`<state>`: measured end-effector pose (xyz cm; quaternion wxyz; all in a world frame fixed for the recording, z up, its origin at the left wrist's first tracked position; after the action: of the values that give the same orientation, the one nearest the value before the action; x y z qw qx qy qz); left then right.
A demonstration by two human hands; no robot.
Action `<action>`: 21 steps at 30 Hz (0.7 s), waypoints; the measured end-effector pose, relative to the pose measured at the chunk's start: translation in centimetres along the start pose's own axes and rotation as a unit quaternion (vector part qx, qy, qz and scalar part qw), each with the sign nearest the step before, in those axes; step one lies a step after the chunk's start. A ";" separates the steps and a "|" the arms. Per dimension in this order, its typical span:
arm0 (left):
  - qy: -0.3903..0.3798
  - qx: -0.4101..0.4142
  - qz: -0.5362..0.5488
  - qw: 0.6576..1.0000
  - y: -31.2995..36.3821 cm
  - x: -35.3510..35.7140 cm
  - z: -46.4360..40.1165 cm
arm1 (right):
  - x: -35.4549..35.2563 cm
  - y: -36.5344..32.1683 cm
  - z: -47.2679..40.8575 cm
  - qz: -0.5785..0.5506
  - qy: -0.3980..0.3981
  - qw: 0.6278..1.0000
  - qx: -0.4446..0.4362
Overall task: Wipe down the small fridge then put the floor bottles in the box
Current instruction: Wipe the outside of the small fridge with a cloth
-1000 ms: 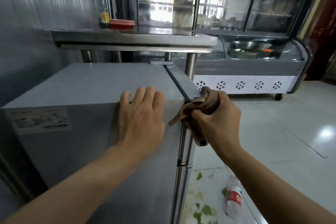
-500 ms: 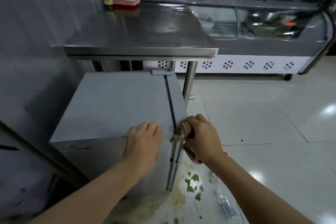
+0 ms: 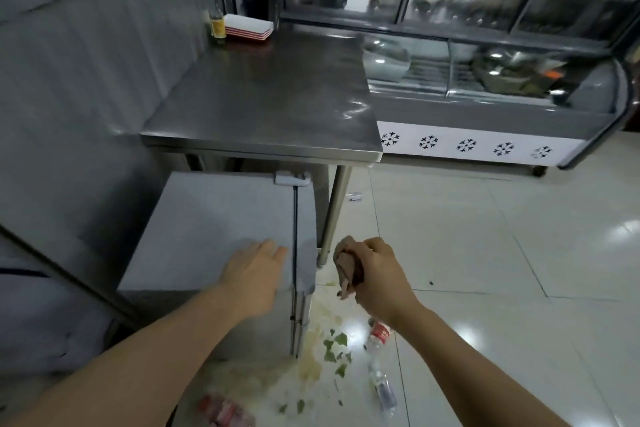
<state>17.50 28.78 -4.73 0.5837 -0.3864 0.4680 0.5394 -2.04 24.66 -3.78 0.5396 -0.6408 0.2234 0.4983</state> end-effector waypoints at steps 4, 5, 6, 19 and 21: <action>0.023 -0.002 0.002 1.000 0.5 -3.7 -0.3 | -2.9 -1.4 -0.9 0.026 0.011 1.000 -0.008; 0.027 -0.002 0.002 1.000 0.4 -4.4 -0.4 | -3.5 -1.8 -1.2 0.030 0.009 0.999 -0.007; 0.032 -0.002 0.006 0.999 0.1 -5.1 -0.4 | -4.1 -2.2 -1.5 0.034 0.004 0.999 -0.004; 0.050 -0.043 0.079 0.995 -3.1 -12.6 -4.5 | -10.1 -4.1 -8.5 0.091 0.011 0.996 0.019; 0.050 -0.049 0.088 0.994 -3.2 -13.0 -5.9 | -10.8 -3.9 -10.8 0.086 0.005 0.996 0.007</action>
<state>20.16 19.30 6.06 0.4902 -0.3984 0.5017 0.5910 1.08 13.29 6.67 0.4983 -0.6180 0.2835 0.5379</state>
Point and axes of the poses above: each hand's wrist, its own z-axis away from the middle knuckle, its own x-axis out of the palm, y = z × x, the point moved 2 cm from there along -z, towards the middle knuckle, and after that the axes turned 3 degrees about x, right-handed, at the moved point
